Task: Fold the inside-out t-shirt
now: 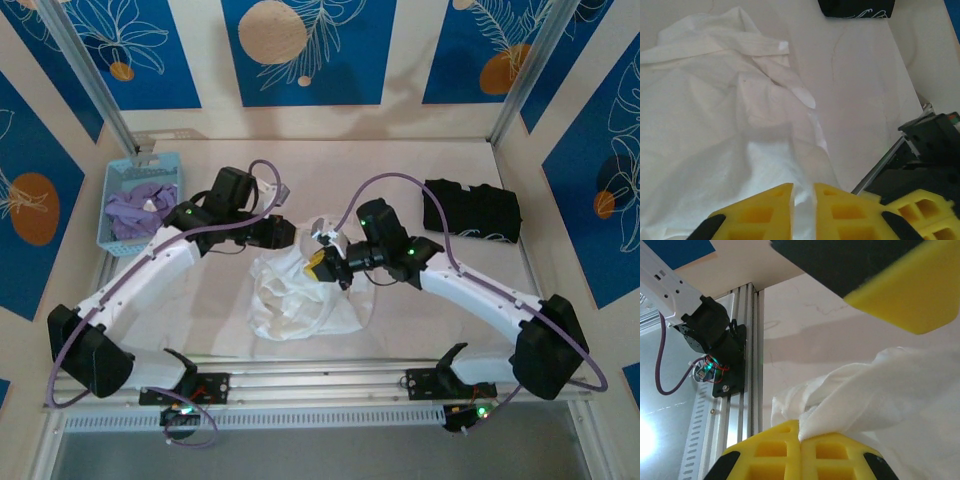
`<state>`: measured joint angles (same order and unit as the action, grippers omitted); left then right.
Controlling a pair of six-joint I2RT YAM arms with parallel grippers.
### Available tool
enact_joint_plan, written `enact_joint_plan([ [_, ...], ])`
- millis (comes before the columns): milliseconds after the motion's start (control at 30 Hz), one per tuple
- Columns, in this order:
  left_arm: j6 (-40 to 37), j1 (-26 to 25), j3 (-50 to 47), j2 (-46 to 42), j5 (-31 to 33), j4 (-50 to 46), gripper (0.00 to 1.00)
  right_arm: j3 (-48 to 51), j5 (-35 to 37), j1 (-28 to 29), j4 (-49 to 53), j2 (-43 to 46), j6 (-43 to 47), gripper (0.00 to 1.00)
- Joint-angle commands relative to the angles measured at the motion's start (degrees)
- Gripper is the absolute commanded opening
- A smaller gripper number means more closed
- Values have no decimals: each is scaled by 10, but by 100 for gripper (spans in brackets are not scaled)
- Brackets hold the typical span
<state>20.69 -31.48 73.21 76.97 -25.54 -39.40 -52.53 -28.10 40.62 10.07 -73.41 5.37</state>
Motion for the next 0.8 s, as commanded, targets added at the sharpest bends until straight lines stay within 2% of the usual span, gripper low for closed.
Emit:
enact_joint_plan([
  [0, -11, 8, -15, -11, -9, 19, 29, -21, -10, -2, 16, -5, -14, 0],
  [133, -15, 7, -66, -48, 9, 62, 40, -20, -13, -3, 6, -12, -23, 0],
  [233, -15, 8, -113, -79, 12, 100, 45, -14, -15, -6, 3, -10, -26, 0],
  [433, 34, 7, -211, -115, -65, 249, 49, 26, -6, -17, -5, 21, -47, 0],
  [633, 9, -10, -234, -122, -43, 243, 50, 84, 44, -27, 35, 50, -126, 2],
  [767, -19, -39, -252, -121, -29, 254, 50, 138, 81, -32, 22, 66, -200, 2],
])
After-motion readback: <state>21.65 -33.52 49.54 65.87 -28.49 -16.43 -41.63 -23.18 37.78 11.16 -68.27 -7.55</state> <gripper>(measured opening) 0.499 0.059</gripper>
